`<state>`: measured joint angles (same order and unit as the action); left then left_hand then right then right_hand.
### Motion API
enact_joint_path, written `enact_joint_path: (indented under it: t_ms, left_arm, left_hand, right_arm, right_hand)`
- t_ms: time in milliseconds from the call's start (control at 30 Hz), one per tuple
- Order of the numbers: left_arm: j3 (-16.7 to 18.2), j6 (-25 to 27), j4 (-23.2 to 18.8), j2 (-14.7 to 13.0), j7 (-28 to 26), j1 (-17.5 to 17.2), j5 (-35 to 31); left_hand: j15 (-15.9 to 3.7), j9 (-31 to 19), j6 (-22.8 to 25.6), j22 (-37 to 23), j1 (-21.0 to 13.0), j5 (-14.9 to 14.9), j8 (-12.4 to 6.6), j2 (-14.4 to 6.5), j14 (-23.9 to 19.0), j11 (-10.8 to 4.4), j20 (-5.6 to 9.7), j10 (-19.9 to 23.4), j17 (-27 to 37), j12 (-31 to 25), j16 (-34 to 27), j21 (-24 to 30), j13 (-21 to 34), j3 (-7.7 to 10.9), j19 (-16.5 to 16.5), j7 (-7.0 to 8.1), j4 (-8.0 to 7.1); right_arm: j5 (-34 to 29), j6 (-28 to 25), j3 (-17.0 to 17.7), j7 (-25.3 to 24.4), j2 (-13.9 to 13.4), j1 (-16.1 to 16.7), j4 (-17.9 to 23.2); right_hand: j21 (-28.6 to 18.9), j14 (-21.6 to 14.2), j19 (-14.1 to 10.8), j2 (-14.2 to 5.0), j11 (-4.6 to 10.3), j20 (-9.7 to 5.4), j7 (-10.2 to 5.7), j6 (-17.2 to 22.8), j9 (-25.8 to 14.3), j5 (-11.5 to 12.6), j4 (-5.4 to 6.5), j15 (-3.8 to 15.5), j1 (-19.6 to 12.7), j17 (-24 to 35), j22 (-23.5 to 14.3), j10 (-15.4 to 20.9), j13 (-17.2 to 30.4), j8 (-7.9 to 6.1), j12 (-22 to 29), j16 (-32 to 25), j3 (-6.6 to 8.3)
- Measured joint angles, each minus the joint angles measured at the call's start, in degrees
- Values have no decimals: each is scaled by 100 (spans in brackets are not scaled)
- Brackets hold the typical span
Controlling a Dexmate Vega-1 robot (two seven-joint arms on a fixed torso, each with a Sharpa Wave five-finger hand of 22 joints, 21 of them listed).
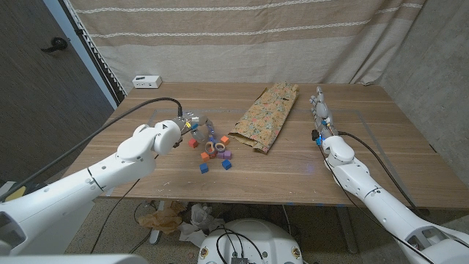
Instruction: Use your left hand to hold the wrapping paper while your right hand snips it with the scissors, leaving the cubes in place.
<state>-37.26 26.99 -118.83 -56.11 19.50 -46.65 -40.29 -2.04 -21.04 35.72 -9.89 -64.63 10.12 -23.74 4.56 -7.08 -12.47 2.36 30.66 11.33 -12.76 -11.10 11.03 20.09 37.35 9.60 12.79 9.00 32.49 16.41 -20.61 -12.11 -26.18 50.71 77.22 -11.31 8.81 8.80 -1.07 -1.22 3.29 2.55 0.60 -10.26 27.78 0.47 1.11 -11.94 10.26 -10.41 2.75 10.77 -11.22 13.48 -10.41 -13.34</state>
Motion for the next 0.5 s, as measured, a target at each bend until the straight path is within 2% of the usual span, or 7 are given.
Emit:
enact_joint_path:
  t_ms: [500]
  left_arm:
    - [-46,-182,123,82,-133,-1,-26]
  left_hand:
    - [0,-38,0,0,0,0,-45,0,0,0,0,0,0,0,0,0,29,16,0,0,16]
  right_arm:
    - [-6,-12,-6,-15,-9,16,43]
  right_hand:
    - [0,0,0,0,0,0,0,0,0,0,0,0,0,0,0,0,0,0,0,0,0]
